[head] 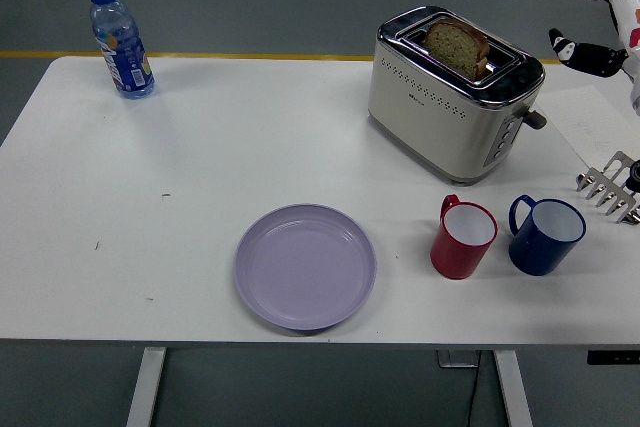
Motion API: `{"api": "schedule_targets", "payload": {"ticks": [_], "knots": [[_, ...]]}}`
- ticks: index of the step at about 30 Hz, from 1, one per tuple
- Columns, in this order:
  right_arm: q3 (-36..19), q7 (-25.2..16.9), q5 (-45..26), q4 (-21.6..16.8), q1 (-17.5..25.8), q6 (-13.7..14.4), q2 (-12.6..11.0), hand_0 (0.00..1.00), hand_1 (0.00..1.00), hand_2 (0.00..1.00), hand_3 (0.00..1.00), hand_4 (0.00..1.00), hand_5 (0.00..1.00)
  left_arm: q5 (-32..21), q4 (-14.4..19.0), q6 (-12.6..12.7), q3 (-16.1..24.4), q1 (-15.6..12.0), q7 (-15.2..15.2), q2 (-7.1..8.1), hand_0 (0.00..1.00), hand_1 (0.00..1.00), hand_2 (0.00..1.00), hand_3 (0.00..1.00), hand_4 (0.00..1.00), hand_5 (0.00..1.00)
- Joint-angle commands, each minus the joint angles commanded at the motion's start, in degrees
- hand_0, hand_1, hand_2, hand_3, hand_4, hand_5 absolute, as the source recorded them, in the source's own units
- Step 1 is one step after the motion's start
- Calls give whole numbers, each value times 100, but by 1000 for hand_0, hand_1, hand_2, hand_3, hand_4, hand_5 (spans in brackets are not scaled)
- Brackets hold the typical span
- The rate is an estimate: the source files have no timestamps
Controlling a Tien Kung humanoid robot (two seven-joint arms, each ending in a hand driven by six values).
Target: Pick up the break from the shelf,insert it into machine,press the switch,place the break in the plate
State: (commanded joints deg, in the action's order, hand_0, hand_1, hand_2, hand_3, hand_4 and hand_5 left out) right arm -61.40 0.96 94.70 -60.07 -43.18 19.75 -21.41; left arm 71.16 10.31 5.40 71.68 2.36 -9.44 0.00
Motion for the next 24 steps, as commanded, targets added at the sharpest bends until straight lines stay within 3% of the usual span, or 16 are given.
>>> {"api": "schedule_targets", "payload": {"ticks": [5, 6, 11, 12, 14, 23, 24], "knots": [[375, 221, 186, 318, -469, -166, 279, 849, 771, 823, 849, 728, 112, -55, 0, 11, -51, -1, 4, 0, 705, 776, 801, 717, 434, 947], [467, 275, 205, 371, -566, -215, 328, 791, 718, 746, 802, 743, 129, -52, 0, 13, -50, -2, 3, 0, 705, 776, 800, 717, 435, 948], [816, 460, 285, 546, -925, -395, 505, 791, 718, 746, 802, 743, 129, -66, 0, 16, -80, -13, -3, 0, 705, 776, 800, 717, 435, 948], [911, 502, 323, 610, -1029, -448, 565, 762, 688, 690, 770, 743, 136, -62, 0, 17, -83, -18, -6, 0, 704, 776, 800, 715, 434, 946], [1040, 579, 403, 741, -1200, -539, 672, 762, 688, 690, 770, 743, 136, -61, 0, 19, -94, -33, -9, 0, 704, 776, 800, 715, 434, 946], [1433, 858, 613, 1680, -1849, -982, 1160, 740, 660, 652, 753, 743, 147, -95, 0, 51, -159, -97, -14, 0, 705, 776, 800, 715, 434, 946], [1464, 869, 624, 1772, -1898, -1010, 1199, 713, 627, 610, 744, 741, 154, -101, 0, 57, -159, -100, -13, 0, 705, 775, 799, 716, 436, 948]]}}
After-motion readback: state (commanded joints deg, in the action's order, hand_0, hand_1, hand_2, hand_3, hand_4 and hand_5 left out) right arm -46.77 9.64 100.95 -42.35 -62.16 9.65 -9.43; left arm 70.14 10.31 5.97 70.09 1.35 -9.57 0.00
